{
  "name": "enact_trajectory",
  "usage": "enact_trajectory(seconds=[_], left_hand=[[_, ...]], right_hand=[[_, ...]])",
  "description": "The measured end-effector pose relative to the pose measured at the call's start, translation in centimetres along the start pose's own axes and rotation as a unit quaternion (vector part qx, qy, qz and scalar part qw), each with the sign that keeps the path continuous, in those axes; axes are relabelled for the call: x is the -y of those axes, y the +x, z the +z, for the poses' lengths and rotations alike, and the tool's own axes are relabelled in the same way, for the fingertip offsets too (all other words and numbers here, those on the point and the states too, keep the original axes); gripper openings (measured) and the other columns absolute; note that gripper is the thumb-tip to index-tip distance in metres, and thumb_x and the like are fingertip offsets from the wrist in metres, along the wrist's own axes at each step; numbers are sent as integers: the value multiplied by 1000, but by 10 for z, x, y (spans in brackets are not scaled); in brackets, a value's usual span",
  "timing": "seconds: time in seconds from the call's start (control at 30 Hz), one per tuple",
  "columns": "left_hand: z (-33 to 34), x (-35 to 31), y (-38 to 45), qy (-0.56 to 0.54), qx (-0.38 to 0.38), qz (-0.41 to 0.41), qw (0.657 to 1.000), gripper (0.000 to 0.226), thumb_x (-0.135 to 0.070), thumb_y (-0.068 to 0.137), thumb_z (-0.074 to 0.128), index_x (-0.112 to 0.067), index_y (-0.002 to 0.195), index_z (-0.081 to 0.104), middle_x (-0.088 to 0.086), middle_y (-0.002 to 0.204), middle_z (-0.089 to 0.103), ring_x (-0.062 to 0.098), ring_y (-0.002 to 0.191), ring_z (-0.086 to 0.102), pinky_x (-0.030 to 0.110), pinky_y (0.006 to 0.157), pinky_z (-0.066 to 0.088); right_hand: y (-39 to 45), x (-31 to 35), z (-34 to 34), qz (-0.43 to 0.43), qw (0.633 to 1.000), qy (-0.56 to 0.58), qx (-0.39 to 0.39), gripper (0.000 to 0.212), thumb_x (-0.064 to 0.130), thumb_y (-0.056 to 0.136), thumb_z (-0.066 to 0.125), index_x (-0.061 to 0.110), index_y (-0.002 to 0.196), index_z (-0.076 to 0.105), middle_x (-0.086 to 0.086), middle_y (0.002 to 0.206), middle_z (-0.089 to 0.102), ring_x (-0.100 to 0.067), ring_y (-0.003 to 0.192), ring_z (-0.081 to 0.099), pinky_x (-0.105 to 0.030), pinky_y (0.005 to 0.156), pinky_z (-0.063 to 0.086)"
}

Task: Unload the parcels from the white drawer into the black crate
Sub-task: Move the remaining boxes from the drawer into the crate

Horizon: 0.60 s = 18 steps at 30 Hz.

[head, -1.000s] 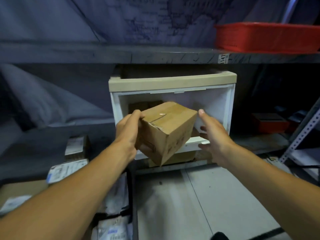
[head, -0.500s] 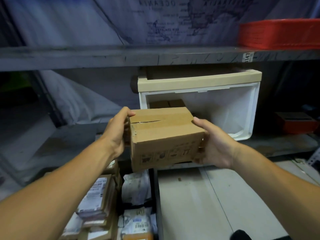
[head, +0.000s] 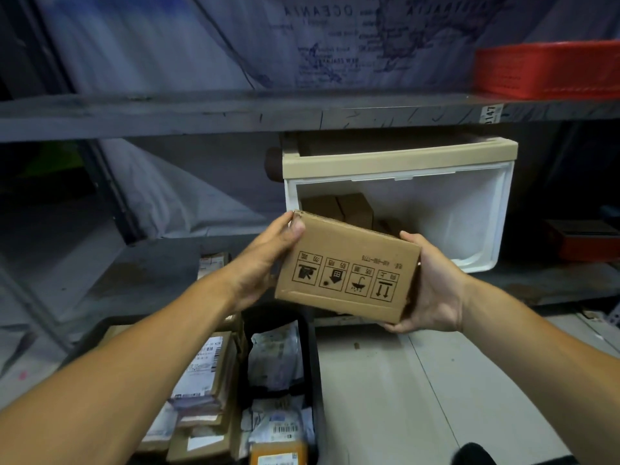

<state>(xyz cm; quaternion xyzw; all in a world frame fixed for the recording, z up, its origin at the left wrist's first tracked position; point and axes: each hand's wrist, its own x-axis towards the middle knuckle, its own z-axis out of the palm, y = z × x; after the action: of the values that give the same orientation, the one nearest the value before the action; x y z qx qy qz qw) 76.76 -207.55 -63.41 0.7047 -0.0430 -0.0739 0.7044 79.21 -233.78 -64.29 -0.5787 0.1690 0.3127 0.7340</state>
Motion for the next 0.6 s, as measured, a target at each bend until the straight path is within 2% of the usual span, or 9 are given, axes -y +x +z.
enact_trajectory(seconds=[0.1, 0.2, 0.27, 0.33, 0.4, 0.47, 0.53, 0.6], left_hand=[[-2, 3, -3, 39, 41, 1, 998, 87, -61, 61, 88, -36, 136, 52, 8, 127, 69, 27, 117, 67, 54, 99, 54], [-2, 3, -3, 51, -2, -2, 999, 65, -49, 72, 80, -31, 130, 57, 6, 115, 76, 26, 109, 72, 55, 102, 51], [-2, 2, -5, 27, -22, -28, 999, 65, -52, 74, 74, -26, 131, 59, 6, 113, 76, 26, 106, 72, 53, 105, 50], [0, 2, -4, 15, -27, -68, 997, 65, -57, 75, 72, -21, 129, 63, 7, 112, 77, 25, 104, 72, 49, 104, 50], [3, 0, -6, -5, -33, -106, 994, 50, -60, 81, 69, -23, 114, 71, 5, 108, 78, 24, 101, 69, 48, 100, 49], [4, -3, -6, -41, -47, -134, 989, 41, -62, 86, 60, -27, 101, 75, 4, 101, 78, 26, 99, 66, 49, 97, 49], [4, -5, -5, -65, -60, -148, 985, 41, -65, 86, 58, -29, 97, 77, 4, 98, 77, 29, 100, 65, 52, 98, 48], [4, -4, -6, -69, -59, -158, 983, 43, -67, 84, 59, -30, 96, 77, 5, 98, 78, 32, 103, 65, 56, 100, 47]], right_hand=[[-1, -1, -5, -8, 1000, -12, -5, 82, 84, 83, 44, 18, 124, 69, -23, 127, 68, -42, 116, 61, -52, 82, 56], [-4, -1, -6, -41, 998, -43, 16, 85, 89, 83, 35, 22, 122, 70, -19, 121, 72, -42, 116, 63, -53, 85, 56], [-5, -1, -4, -87, 994, -67, 28, 81, 90, 80, 40, 27, 123, 69, -15, 122, 73, -39, 116, 66, -57, 88, 56], [-3, -3, -2, -143, 984, -94, 44, 84, 92, 69, 57, 33, 128, 68, -9, 128, 71, -36, 121, 65, -59, 105, 48], [-2, -5, -2, -212, 968, -119, 63, 76, 82, 68, 70, 42, 132, 62, -3, 133, 68, -31, 128, 60, -58, 112, 42], [-5, -5, 0, -263, 954, -113, 89, 65, 57, 77, 73, 46, 138, 53, -1, 134, 67, -29, 129, 59, -58, 108, 46], [-7, -5, 0, -280, 948, -103, 110, 71, 40, 78, 74, 46, 144, 46, -1, 134, 67, -30, 129, 59, -58, 105, 49], [-9, -3, 1, -273, 951, -96, 104, 73, 35, 75, 77, 46, 142, 48, -2, 131, 69, -30, 127, 60, -57, 103, 51]])
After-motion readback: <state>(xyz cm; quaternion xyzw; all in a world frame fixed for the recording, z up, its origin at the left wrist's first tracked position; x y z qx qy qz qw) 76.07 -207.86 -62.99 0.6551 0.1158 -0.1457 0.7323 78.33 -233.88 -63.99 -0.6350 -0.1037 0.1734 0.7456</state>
